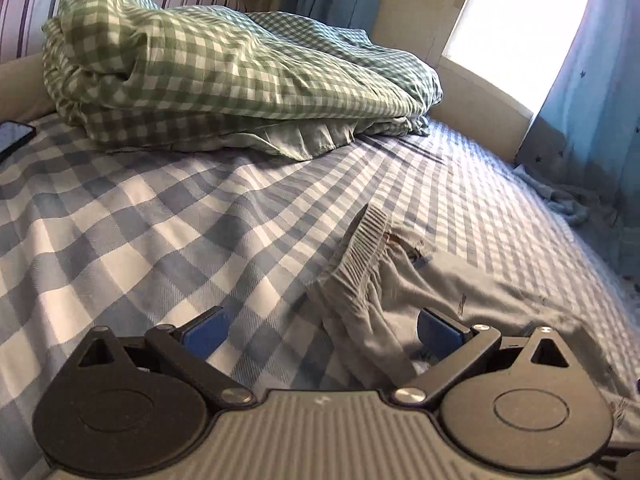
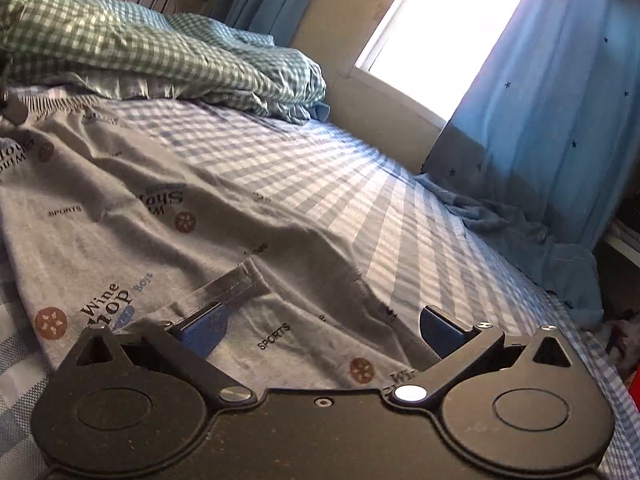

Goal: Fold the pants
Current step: 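Grasp the waistband with the left gripper and lift it up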

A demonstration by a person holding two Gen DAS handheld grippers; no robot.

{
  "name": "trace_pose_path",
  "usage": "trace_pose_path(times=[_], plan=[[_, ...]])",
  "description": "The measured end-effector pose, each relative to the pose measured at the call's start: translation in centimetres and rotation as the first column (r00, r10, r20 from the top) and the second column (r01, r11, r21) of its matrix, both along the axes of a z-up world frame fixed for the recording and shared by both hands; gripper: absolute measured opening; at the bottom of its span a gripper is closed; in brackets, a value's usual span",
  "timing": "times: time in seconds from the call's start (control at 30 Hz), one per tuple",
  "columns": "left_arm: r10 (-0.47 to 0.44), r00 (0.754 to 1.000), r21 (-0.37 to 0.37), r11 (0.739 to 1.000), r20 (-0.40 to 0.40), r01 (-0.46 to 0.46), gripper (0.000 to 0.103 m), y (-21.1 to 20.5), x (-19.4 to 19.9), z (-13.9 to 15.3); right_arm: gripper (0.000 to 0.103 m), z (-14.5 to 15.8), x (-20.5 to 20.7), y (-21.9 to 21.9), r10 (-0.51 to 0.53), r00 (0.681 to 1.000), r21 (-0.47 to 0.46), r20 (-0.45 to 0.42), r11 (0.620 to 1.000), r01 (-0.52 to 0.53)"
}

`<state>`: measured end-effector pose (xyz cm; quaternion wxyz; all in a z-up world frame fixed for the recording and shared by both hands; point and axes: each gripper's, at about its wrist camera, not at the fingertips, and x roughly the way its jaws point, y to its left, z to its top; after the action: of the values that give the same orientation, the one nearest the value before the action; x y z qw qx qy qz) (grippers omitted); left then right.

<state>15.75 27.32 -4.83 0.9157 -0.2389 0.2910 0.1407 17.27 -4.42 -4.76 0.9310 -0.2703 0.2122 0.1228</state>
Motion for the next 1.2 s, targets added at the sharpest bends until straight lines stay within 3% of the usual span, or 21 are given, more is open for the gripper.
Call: trace_pose_path(times=[0.17, 0.37, 0.47, 0.57, 0.7, 0.8, 0.97, 1.13, 1.2], plan=[[-0.075, 0.992, -0.063, 0.995, 0.098, 0.082, 0.098, 1.3, 1.4, -0.3, 0.102, -0.3, -0.1, -0.2, -0.008, 1.000, 0.008, 0.013, 1.000, 0.007], [-0.091, 0.989, -0.181, 0.977, 0.117, 0.111, 0.073, 1.8, 1.6, -2.1, 0.102, 1.0, 0.3, -0.2, 0.016, 0.997, 0.015, 0.070, 1.000, -0.017], [-0.085, 0.989, -0.191, 0.976, 0.123, 0.108, 0.067, 1.8, 1.0, -2.3, 0.102, 2.6, 3.2, 0.6, 0.027, 0.996, -0.001, 0.090, 1.000, -0.027], [-0.067, 0.989, -0.229, 0.969, 0.131, 0.096, 0.067, 1.8, 0.5, -2.6, 0.102, 3.6, 7.2, 1.4, 0.033, 0.996, 0.017, 0.086, 0.999, -0.034], [-0.013, 0.990, -0.241, 0.970, 0.137, 0.046, 0.069, 1.5, 0.4, -2.7, 0.101, 0.7, 12.6, 2.8, 0.034, 0.998, -0.068, -0.060, 0.997, -0.038], [-0.008, 0.990, -0.222, 0.974, 0.144, 0.040, 0.073, 1.0, 0.5, -2.7, 0.102, -1.0, 13.6, 2.9, 0.034, 0.999, -0.110, -0.035, 0.993, -0.038], [0.037, 0.989, -0.246, 0.969, 0.144, 0.000, 0.069, 1.1, 0.3, -2.8, 0.101, 1.1, 10.8, 2.3, 0.047, 0.998, -0.121, 0.041, 0.992, -0.042], [0.101, 0.988, -0.260, 0.963, 0.119, -0.067, 0.055, 1.1, 0.3, -2.8, 0.102, 3.5, 3.5, -1.4, 0.035, 0.998, -0.012, 0.051, 0.999, -0.034], [0.124, 0.988, -0.239, 0.966, 0.092, -0.099, 0.038, 0.9, 0.7, -2.7, 0.102, 3.2, 0.8, -2.5, 0.024, 0.999, 0.011, 0.038, 1.000, -0.024]])
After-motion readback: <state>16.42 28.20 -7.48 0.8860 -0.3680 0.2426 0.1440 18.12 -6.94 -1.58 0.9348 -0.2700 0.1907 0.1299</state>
